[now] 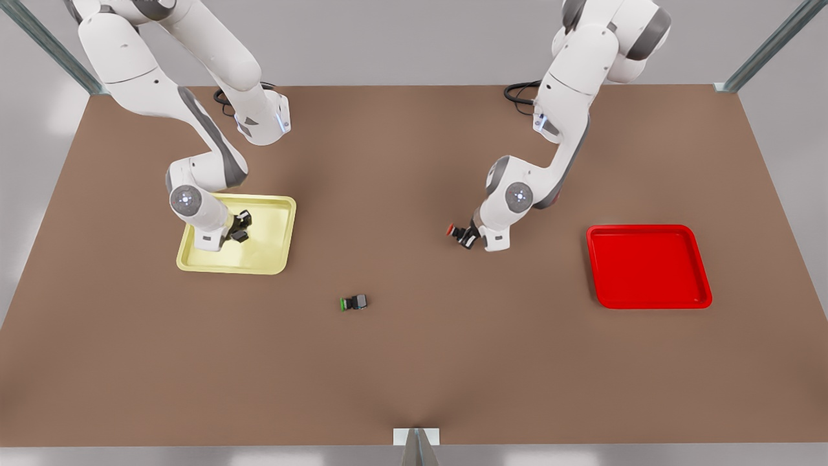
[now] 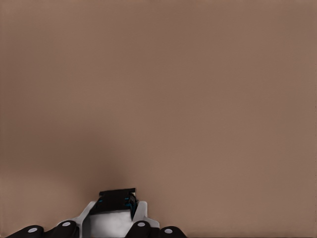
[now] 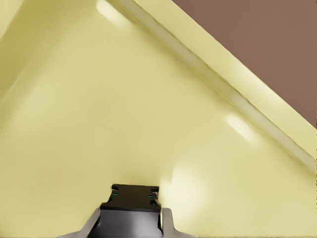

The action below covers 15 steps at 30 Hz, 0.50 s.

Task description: Place the switches on the corresponding trays according to their colors

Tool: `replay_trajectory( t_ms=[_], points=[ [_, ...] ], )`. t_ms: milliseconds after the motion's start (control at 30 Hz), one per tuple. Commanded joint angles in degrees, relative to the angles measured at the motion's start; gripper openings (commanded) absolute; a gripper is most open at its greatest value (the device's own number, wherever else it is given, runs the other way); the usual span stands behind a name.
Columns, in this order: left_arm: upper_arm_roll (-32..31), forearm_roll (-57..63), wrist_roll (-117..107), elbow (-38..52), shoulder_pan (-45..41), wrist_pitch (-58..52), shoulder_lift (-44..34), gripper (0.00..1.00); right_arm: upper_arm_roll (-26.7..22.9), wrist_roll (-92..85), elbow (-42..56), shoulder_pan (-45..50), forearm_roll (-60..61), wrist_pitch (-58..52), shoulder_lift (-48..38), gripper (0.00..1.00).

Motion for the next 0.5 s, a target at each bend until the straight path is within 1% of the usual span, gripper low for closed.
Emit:
replay_trajectory(
  t_ms=[0, 167, 200, 233, 267, 300, 333, 400, 433, 467],
  points=[
    [-0.02, -2.45, 0.56, 0.04, 0.40, -0.09, -0.33, 0.45, 0.00, 0.04, 0.00, 0.10, 0.00, 0.04, 0.09, 1.00],
    [-0.02, -1.92, 6.79, 0.65, 5.76, -6.15, -3.58, 0.45, 0.00, 0.21, 0.26, 0.36, 0.00, -0.40, 0.53, 1.00],
    [-0.02, -0.78, 8.82, 0.74, 7.87, -8.09, -4.28, 0.45, 0.09, 0.83, 2.10, 2.20, 0.26, -0.75, 0.53, 1.00],
    [0.06, -0.78, 12.07, 0.74, 9.98, -9.67, -4.81, 0.45, 0.18, 2.32, 7.46, 5.28, 0.97, -3.99, 1.58, 1.00],
    [0.06, -0.69, 15.32, 0.65, 12.09, -11.34, -5.51, 0.45, 0.18, 6.79, 15.98, 9.94, 1.14, -11.90, 3.16, 1.00],
    [0.06, 1.24, 18.31, 0.74, 14.90, -12.66, -5.78, 0.45, 0.18, 12.95, 28.19, 15.74, 1.67, -24.46, 5.89, 1.00],
    [0.06, 1.77, 21.47, 0.74, 17.28, -13.89, -6.39, 0.45, 0.18, 16.73, 36.20, 19.69, 1.85, -32.21, 6.77, 1.00],
    [-0.11, 4.49, 26.75, 1.00, 22.73, -15.03, -6.39, 0.45, -0.17, 21.13, 52.55, 26.11, 1.67, -42.84, 7.65, 1.00],
    [-0.02, 5.11, 30.44, 1.00, 25.28, -15.82, -6.31, 0.45, -7.89, 21.04, 59.84, 35.85, 1.93, -48.64, 6.86, 1.00],
    [-0.02, 5.11, 34.39, 0.92, 27.91, -16.00, -6.13, 0.45, -22.74, 21.04, 64.69, 47.46, 10.35, -53.13, 2.91, 1.00]
  ],
)
